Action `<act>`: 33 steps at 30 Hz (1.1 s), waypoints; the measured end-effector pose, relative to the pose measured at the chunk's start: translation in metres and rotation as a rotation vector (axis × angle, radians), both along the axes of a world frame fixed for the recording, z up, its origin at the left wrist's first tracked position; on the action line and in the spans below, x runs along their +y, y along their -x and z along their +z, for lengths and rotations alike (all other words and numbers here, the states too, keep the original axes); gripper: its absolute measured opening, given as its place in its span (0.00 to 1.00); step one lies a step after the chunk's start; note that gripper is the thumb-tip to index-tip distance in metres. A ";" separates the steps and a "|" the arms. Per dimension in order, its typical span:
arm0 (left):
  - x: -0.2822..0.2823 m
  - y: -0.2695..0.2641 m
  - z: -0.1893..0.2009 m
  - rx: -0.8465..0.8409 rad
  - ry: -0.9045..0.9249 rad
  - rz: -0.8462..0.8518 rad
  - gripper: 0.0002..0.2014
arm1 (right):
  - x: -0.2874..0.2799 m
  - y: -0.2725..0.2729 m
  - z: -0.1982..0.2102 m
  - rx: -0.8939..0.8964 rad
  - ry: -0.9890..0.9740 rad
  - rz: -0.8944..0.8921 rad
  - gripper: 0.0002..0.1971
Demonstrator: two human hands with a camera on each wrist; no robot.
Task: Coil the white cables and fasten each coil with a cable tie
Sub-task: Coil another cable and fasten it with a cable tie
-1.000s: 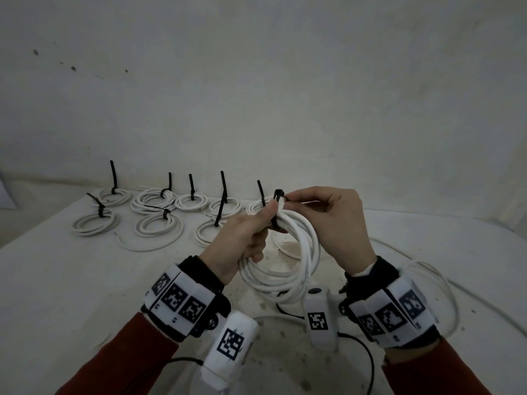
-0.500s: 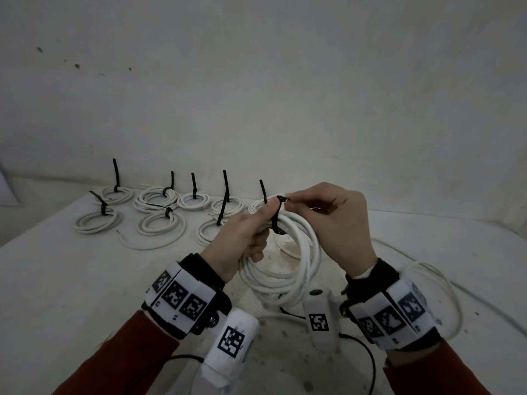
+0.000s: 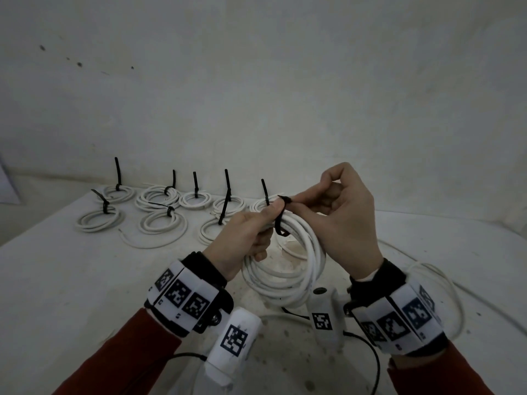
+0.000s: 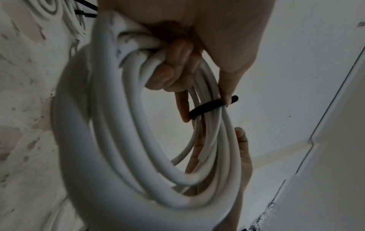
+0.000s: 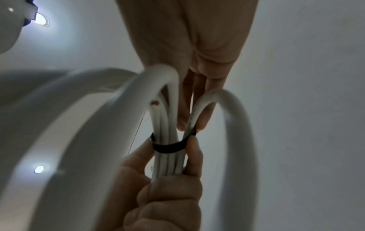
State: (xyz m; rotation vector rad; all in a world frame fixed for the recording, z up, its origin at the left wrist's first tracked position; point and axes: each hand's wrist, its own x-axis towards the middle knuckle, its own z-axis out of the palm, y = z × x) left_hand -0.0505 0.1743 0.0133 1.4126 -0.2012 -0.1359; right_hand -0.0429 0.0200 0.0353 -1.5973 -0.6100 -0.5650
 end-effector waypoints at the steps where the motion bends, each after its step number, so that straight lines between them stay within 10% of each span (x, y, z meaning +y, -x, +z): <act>1: 0.001 -0.001 -0.001 0.005 0.009 -0.015 0.24 | 0.000 0.000 0.001 0.040 -0.026 0.021 0.22; 11: 0.005 -0.003 0.002 0.002 0.073 -0.092 0.17 | -0.005 0.004 0.011 0.258 0.082 0.072 0.24; 22: 0.000 0.000 0.004 0.017 0.024 -0.068 0.16 | -0.007 0.004 0.008 -0.016 0.091 0.104 0.22; 26: 0.004 0.001 0.006 -0.346 -0.230 0.213 0.14 | -0.016 -0.001 0.013 0.136 0.136 0.262 0.13; 29: 0.017 -0.004 0.004 -0.691 -0.580 0.502 0.18 | -0.017 0.001 0.020 0.220 0.183 0.050 0.03; 33: 0.026 -0.005 0.004 -0.958 -0.854 0.680 0.21 | -0.010 0.010 0.023 0.488 0.318 0.096 0.26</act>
